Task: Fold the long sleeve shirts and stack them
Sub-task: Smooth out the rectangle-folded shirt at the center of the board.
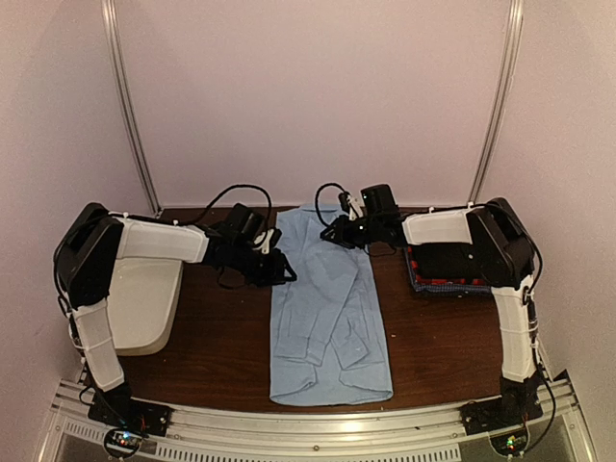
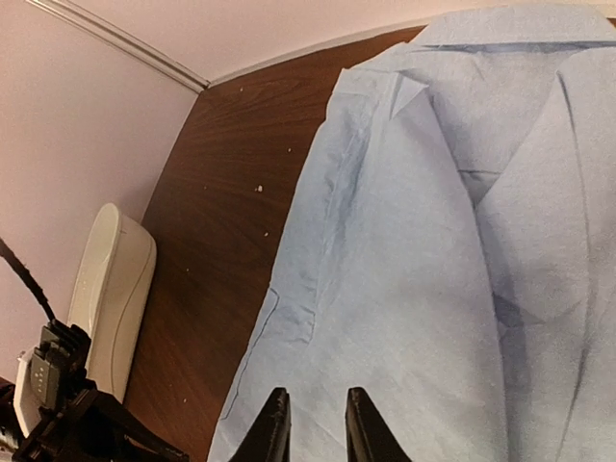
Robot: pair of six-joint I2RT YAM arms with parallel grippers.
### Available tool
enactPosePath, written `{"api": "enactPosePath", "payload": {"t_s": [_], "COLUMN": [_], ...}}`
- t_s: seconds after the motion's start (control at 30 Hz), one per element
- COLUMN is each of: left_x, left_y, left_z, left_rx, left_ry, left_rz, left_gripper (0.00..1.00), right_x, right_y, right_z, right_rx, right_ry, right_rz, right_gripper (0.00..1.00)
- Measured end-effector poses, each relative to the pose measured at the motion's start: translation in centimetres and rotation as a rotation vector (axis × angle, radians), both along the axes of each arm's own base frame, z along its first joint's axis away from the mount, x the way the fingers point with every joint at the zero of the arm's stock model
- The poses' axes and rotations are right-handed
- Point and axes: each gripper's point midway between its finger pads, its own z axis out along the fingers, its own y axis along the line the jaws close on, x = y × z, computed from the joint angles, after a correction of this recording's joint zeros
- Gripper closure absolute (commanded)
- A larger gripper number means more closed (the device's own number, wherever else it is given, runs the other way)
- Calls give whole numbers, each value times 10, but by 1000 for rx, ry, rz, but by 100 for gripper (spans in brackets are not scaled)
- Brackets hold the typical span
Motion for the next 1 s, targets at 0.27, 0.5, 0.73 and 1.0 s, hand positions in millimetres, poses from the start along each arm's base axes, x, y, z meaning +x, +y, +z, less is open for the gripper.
{"api": "enactPosePath", "payload": {"t_s": [0.27, 0.5, 0.73, 1.0], "left_x": [20, 46, 98, 175], "left_y": [-5, -20, -51, -67], "left_z": [4, 4, 19, 14], "left_rx": [24, 32, -6, -67], "left_ry": [-32, -57, -149, -240], "left_rz": [30, 29, 31, 75], "left_gripper": [56, 56, 60, 59], "right_x": [45, 29, 10, 3], "right_y": [-47, -52, -34, -22], "right_z": [22, 8, 1, 2], "right_rx": [-2, -44, -22, 27], "right_ry": [-60, -33, -5, 11], "right_rz": [-116, -107, -41, 3], "right_gripper": [66, 70, 79, 81]}}
